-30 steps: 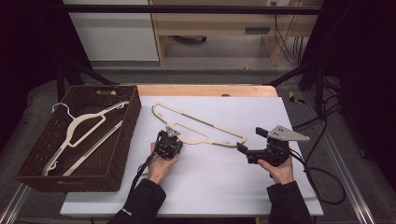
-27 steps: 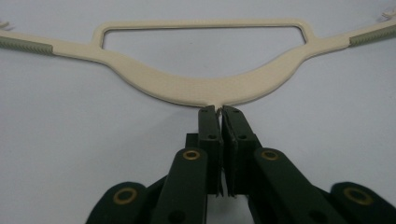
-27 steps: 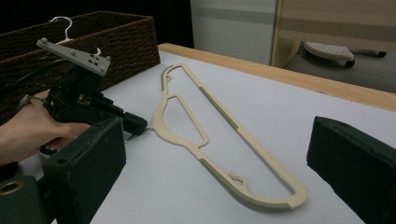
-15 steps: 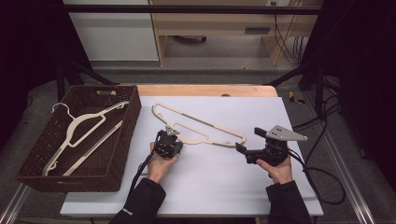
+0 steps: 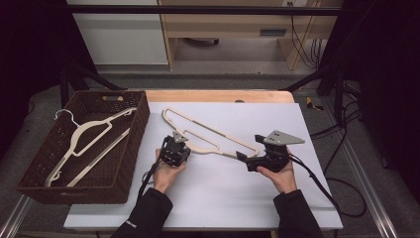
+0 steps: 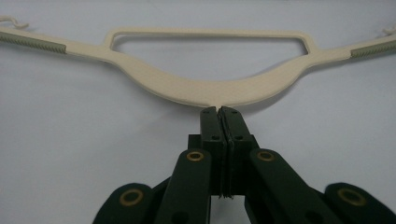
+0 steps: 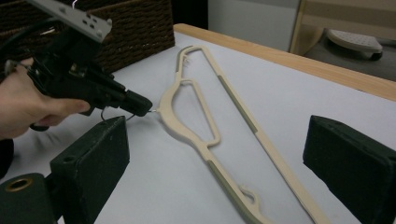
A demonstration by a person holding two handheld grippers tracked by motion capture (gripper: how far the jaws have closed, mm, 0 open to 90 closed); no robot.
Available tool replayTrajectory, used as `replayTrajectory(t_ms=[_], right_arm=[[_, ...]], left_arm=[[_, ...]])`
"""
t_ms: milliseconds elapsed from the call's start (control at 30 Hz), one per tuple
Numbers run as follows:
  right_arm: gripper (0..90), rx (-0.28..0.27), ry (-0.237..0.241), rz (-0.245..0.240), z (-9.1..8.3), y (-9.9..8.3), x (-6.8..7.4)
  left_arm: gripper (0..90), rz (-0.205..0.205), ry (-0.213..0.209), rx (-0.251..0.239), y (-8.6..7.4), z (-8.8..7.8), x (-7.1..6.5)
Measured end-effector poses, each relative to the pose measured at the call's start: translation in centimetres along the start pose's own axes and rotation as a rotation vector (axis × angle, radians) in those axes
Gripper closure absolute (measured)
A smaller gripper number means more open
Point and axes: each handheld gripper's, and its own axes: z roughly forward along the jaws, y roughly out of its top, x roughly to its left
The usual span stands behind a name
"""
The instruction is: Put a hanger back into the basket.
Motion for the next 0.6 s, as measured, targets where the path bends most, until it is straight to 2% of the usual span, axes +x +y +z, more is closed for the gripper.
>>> replayTrajectory(t_ms=[67,100,167,267,433,500,600], right_arm=[[7.6,0.011,0.008,-0.008,0.6,0.2,0.2],[8.7,0.013,0.024,-0.018,1.9,0.5,0.7],[9.1,0.022,0.041,-0.029,3.2,0.8,1.2],[10.1,0.036,0.058,-0.038,4.8,0.9,1.9],[12.7,0.049,0.068,-0.042,7.1,0.9,2.5],[13.7,0.069,0.049,-0.078,8.0,0.8,2.8],[17.3,0.088,0.063,-0.094,9.2,0.5,3.2]], left_arm=[[89.1,0.003,0.001,0.003,0.2,-0.3,0.0],[89.1,0.020,0.002,0.015,0.7,-0.8,0.1],[89.1,0.019,-0.004,0.015,1.2,-1.3,0.1],[89.1,0.048,0.009,0.033,2.0,-2.0,0.0],[89.1,0.044,0.010,0.040,2.4,-2.6,0.0],[89.1,0.049,0.013,0.038,2.4,-2.7,0.0],[89.1,0.045,0.010,0.043,2.5,-2.9,0.0]])
